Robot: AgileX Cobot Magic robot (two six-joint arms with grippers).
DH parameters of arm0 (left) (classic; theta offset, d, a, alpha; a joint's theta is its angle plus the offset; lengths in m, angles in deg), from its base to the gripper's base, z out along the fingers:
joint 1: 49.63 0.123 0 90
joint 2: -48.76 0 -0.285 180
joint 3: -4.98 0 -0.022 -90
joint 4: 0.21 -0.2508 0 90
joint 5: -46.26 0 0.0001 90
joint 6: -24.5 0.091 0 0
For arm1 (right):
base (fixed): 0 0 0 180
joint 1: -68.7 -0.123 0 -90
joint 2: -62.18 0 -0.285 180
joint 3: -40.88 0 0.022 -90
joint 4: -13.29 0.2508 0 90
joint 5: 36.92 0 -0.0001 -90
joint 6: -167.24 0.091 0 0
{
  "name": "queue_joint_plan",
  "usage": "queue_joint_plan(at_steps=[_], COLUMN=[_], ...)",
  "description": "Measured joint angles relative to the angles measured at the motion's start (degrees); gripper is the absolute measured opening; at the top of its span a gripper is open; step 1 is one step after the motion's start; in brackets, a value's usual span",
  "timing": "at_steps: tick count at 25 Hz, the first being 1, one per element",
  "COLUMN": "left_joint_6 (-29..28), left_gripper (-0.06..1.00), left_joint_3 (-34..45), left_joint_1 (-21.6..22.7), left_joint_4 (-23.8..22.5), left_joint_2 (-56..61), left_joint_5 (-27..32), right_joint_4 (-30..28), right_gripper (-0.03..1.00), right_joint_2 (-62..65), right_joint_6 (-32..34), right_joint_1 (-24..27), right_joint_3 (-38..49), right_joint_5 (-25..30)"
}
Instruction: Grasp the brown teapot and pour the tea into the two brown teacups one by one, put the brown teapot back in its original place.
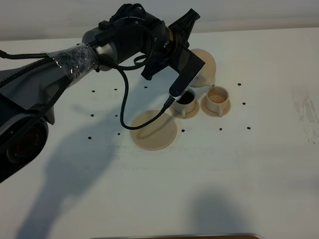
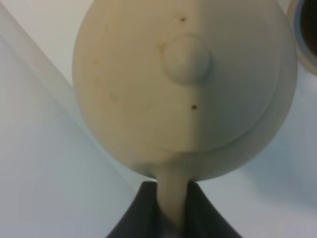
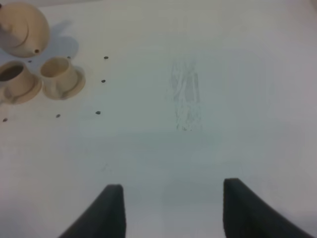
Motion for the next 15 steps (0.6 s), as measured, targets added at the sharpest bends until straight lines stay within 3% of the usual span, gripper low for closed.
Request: queue_joint_plan(at_steps=[15], left_joint_6=[0.87], left_gripper=[0.16], left_joint_3=[0.0], left_joint_1=[-0.73], left_joint_4=[-0.11], left_joint_2=[0.0], left_joint_5=[-2.72], right_joint_4=[0.0], right_gripper=[0.43], right_joint_2=[0.0], right_joint_6=[0.0], right_joint_1=[0.0], right_joint_3=[0.0], right_joint_5=[0.0])
